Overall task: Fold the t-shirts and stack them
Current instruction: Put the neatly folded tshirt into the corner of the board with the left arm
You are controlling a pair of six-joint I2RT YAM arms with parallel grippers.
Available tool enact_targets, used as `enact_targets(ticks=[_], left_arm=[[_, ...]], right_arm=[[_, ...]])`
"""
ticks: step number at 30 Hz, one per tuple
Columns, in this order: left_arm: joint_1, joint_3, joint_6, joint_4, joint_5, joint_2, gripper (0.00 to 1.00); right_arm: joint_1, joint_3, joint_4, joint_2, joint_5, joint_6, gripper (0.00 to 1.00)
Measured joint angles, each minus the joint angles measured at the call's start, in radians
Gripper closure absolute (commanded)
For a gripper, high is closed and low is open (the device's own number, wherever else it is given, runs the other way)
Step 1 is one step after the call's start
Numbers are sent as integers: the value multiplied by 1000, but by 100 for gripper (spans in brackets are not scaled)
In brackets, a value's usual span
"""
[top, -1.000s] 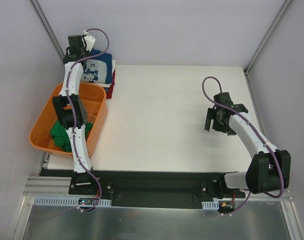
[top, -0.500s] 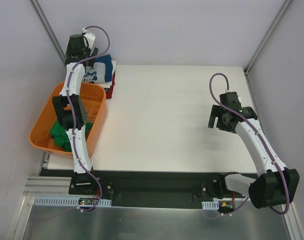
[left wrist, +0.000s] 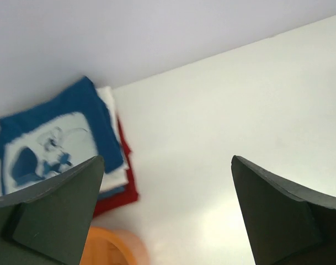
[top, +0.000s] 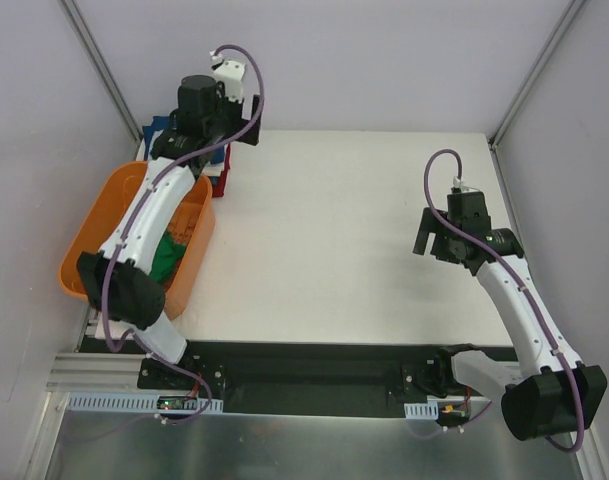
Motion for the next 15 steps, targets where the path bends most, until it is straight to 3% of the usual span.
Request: enact_targets(ticks=[7, 15], left_arm=[[-13, -335, -367, -2, 188, -323, 1], [-235, -877, -605, -14, 90, -607, 1]], right_arm=[[0, -75, 77, -67, -42, -2, 4], [0, -152, 147, -131, -130, 5, 4]])
